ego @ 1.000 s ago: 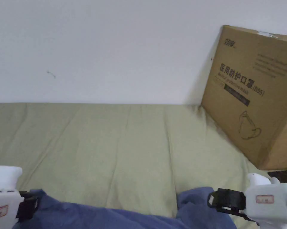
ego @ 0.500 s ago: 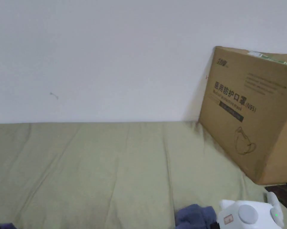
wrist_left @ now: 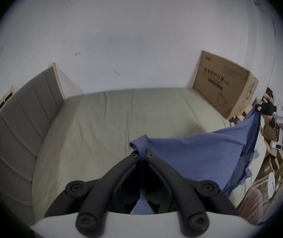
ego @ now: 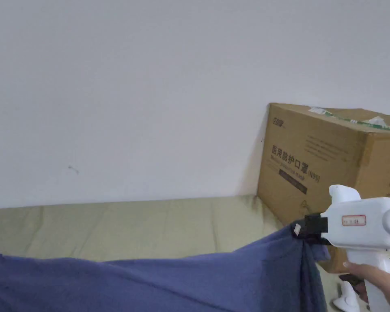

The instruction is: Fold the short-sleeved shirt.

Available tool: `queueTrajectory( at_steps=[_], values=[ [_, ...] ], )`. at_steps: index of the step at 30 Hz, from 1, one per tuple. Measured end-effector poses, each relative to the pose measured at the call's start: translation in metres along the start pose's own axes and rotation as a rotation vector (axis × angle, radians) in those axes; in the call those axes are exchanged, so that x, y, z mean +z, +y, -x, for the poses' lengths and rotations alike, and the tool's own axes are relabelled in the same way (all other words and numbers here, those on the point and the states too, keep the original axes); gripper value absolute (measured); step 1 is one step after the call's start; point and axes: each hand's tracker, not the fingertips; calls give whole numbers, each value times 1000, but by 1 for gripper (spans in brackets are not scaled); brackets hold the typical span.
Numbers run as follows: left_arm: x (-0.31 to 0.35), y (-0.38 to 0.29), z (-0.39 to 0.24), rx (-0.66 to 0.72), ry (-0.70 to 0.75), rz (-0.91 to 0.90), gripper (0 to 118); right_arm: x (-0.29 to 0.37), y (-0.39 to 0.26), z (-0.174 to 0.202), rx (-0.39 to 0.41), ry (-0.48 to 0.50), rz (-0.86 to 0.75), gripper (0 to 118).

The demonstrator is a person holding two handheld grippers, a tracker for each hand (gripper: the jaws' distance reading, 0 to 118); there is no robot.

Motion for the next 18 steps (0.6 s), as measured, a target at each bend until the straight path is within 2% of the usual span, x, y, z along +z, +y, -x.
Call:
queueTrajectory(
  at_steps=[3, 6, 9, 14, 18],
  values=[
    [12, 46, 2, 25, -3, -58, 1, 13, 49, 18, 51, -41, -75, 0],
    [17, 88, -1, 8, 32, -134, 1, 18, 96, 38, 66, -39, -151, 0],
    [14, 127, -2, 38, 62, -194, 1, 6, 140, 55, 98, -96, -200, 0],
    [-3, 186, 4, 95, 108, -289, 1, -16, 208, 85, 102, -138, -314, 0],
    [-21, 223, 10, 93, 147, -339, 1, -29, 252, 107, 169, -162, -401, 0]
  ],
)
